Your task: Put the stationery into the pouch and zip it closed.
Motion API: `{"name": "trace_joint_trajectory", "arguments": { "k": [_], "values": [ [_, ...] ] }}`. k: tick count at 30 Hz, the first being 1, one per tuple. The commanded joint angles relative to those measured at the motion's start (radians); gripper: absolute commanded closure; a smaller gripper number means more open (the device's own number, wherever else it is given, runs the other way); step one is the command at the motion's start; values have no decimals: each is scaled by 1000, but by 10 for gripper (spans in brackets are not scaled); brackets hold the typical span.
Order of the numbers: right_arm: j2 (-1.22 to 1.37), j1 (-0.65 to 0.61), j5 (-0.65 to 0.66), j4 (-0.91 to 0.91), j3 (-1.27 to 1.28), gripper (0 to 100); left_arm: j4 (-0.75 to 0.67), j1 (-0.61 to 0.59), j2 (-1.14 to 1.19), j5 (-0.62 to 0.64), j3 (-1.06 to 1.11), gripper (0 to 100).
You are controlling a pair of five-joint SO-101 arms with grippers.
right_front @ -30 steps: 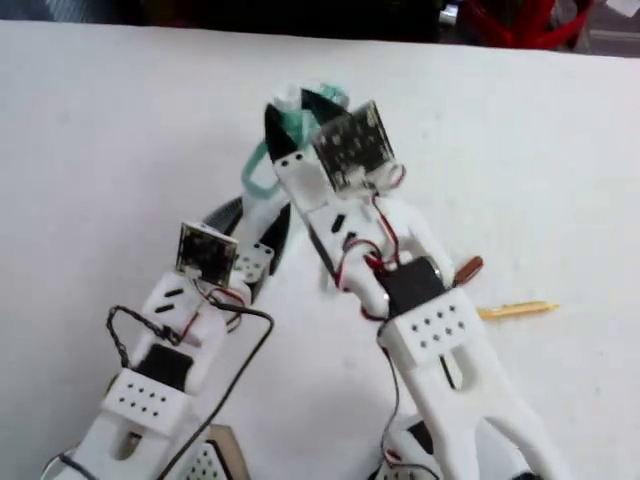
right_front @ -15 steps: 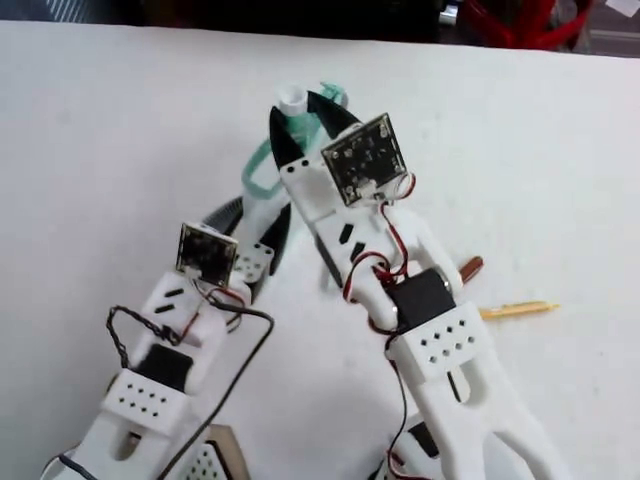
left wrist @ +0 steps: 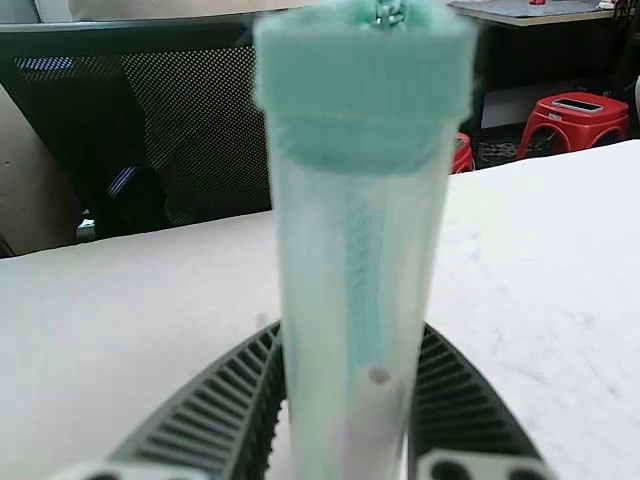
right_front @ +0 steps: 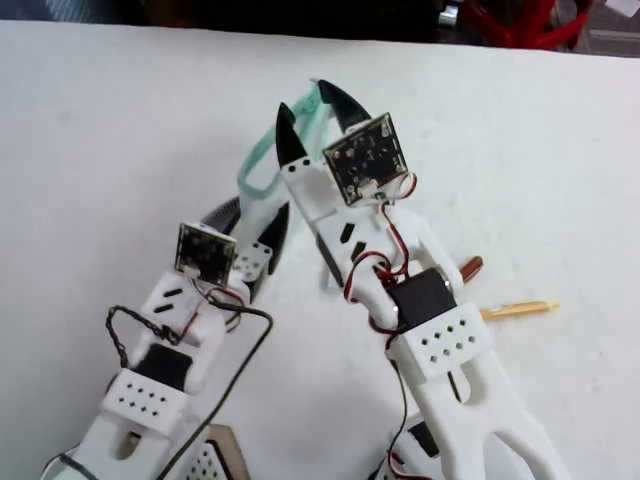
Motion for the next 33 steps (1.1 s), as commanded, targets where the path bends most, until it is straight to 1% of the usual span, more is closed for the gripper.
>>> {"name": "trace_joint_trajectory", "arguments": {
  "k": [1, 6, 10, 18, 21, 25, 30, 33],
  "values": [
    [-12, 8, 12, -8, -11, 856, -14, 2, -8, -8, -3, 823],
    [-13, 21, 12, -4, -9, 857, -14, 2, -8, -8, -3, 823],
    [-13, 61, 12, 59, -11, 857, -14, 2, -8, -8, -3, 823],
    [-13, 246, 12, 216, -12, 857, -14, 2, -8, -8, -3, 823],
    [-13, 321, 12, 341, -43, 857, -14, 2, -8, -8, -3, 823],
    [-13, 430, 12, 581, -98, 857, -14, 2, -8, -8, -3, 823],
    [-13, 513, 15, 909, -100, 854, -12, 2, -8, -8, -3, 823],
    [-13, 615, 94, 1023, -98, 854, -12, 4, -8, -8, -3, 823]
  ]
}}
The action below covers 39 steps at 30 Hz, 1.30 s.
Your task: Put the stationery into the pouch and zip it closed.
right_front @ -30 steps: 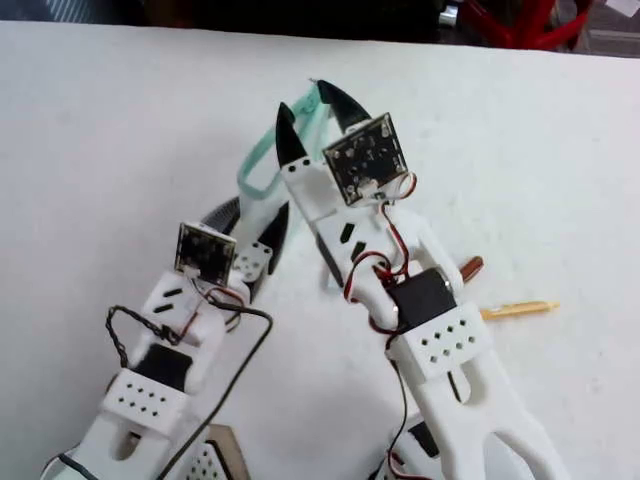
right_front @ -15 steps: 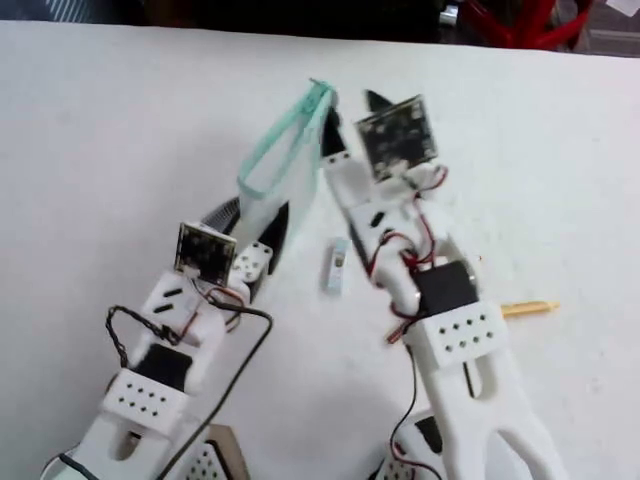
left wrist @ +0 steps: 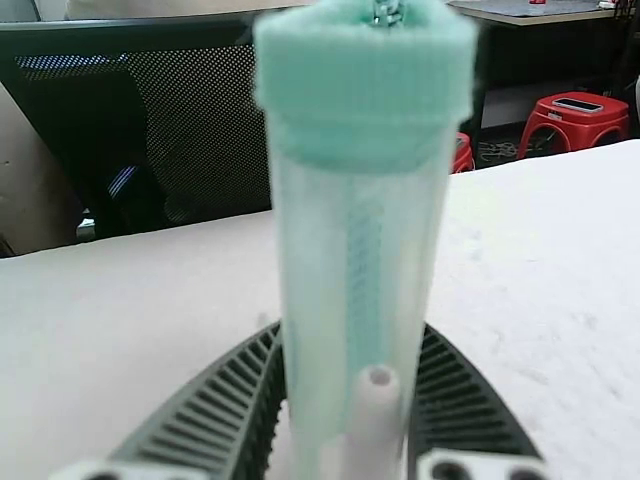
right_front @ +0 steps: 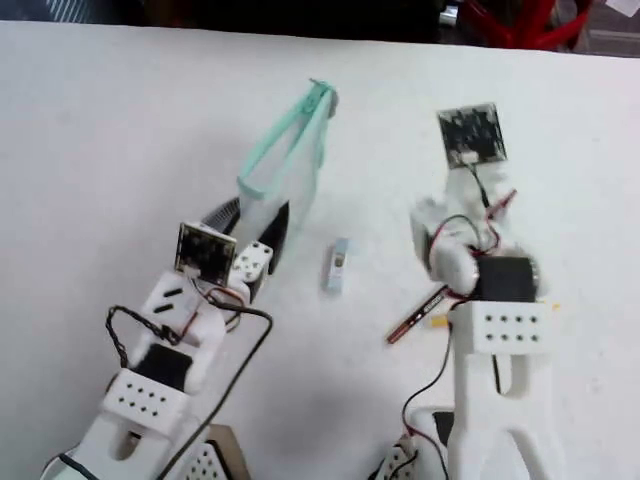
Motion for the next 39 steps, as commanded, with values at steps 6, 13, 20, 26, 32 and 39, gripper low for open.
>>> {"name": "trace_joint_trajectory", "arguments": {
  "k": [6, 13, 20, 26, 32, 39],
  "values": [
    [-4, 338, 6, -5, 68, 858, -12, 7, -8, -8, -3, 823],
    [-4, 512, -112, -213, 259, 854, -12, 7, -8, -8, -3, 824],
    [-4, 578, -141, -266, 307, 853, -11, 7, -8, -8, -3, 825],
    [62, 578, -143, -337, 334, 853, -11, 7, -8, -8, -3, 825],
    [369, 579, -195, -444, 261, 797, -11, 7, -8, -8, -3, 825],
    [616, 616, -206, -447, 143, 839, -11, 7, -8, -8, -3, 825]
  ]
}}
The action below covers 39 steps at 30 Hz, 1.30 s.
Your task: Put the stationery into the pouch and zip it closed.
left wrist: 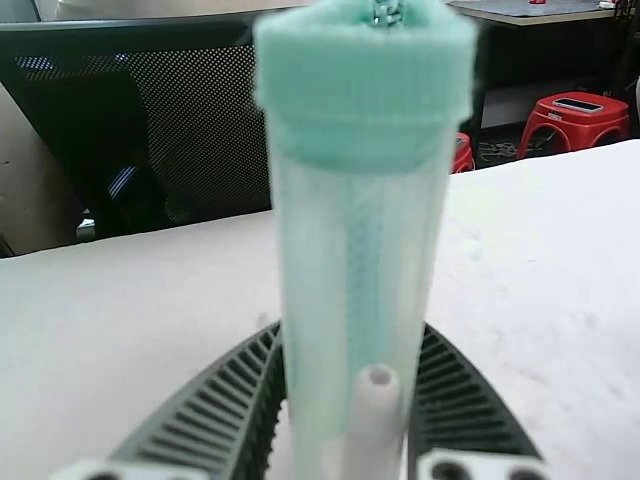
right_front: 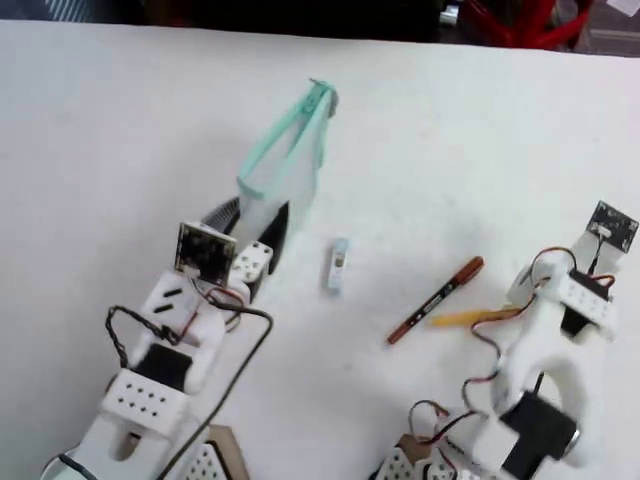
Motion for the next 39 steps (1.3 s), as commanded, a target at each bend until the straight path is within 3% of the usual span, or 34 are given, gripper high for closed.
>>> {"name": "trace_joint_trajectory", "arguments": {
  "k": [1, 15, 21, 29, 39],
  "values": [
    [54, 48, -9, -24, -71, 841, -11, 7, -8, -8, -3, 825],
    [213, 48, -9, -104, -132, 844, -11, 7, -8, -8, -3, 825],
    [137, 42, -9, -13, -132, 882, -11, 7, -8, -8, -3, 825],
    [48, 12, -9, 101, -124, 758, -11, 7, -8, -8, -3, 825],
    [163, -31, -9, 88, -170, 751, -11, 7, -8, -8, -3, 825]
  ]
}}
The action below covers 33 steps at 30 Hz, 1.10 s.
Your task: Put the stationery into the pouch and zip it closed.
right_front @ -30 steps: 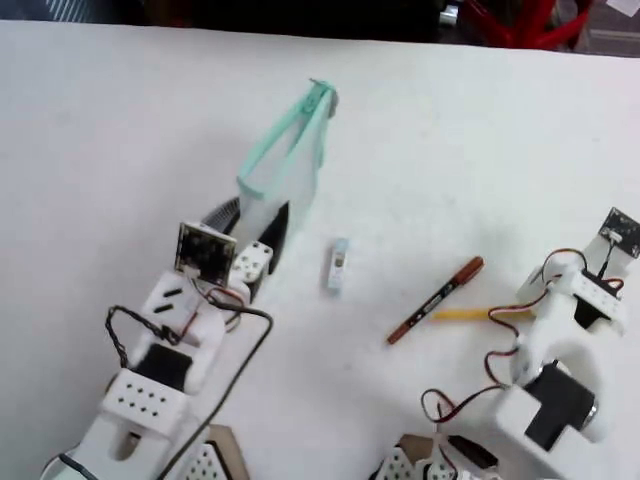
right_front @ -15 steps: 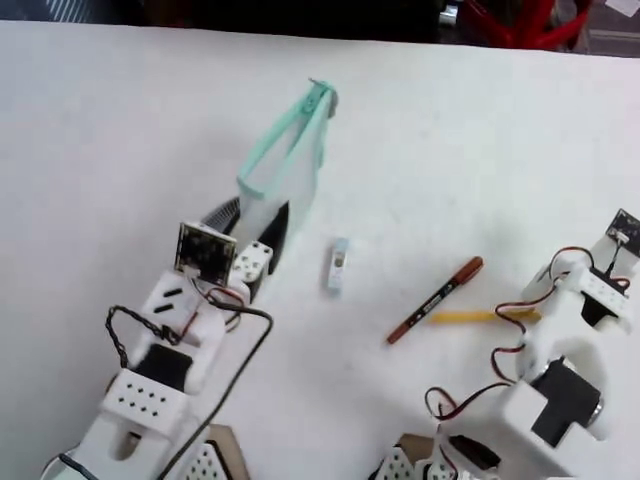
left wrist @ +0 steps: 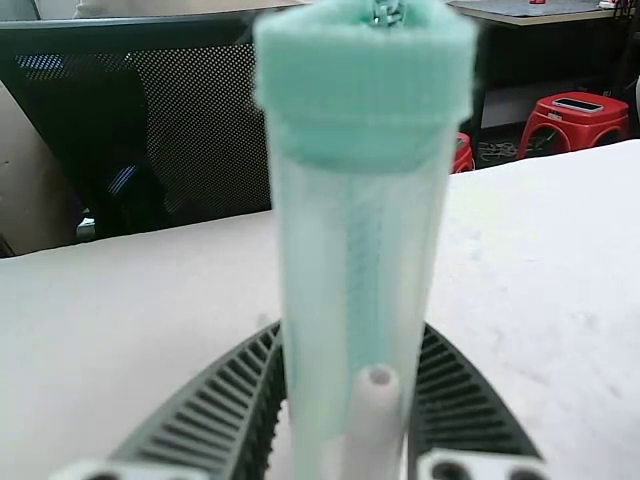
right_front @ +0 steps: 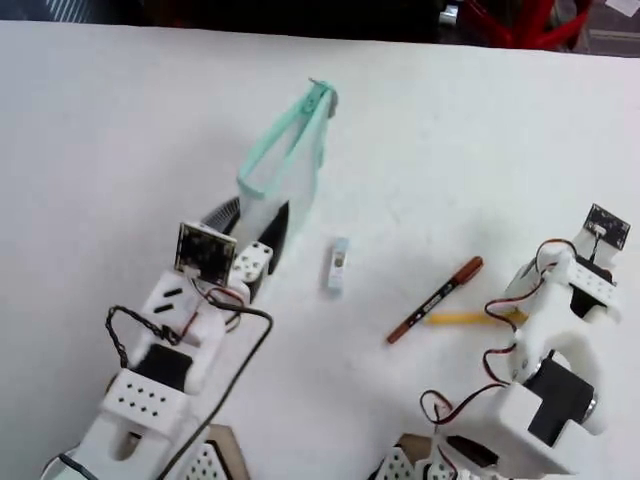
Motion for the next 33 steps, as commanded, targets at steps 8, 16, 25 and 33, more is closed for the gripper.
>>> {"name": "trace_joint_trajectory", "arguments": {
  "k": [8, 16, 25, 33],
  "values": [
    [15, -13, -2, -10, -49, 882, -11, 7, -8, -9, -3, 825],
    [8, -7, 0, -15, -51, 926, -11, 8, -8, -9, -3, 826],
    [8, -7, -8, -94, -52, 973, -11, 8, -8, -9, -2, 827],
    [-104, -10, -8, 47, -210, 981, -12, 8, -8, -9, 3, 827]
  ]
}}
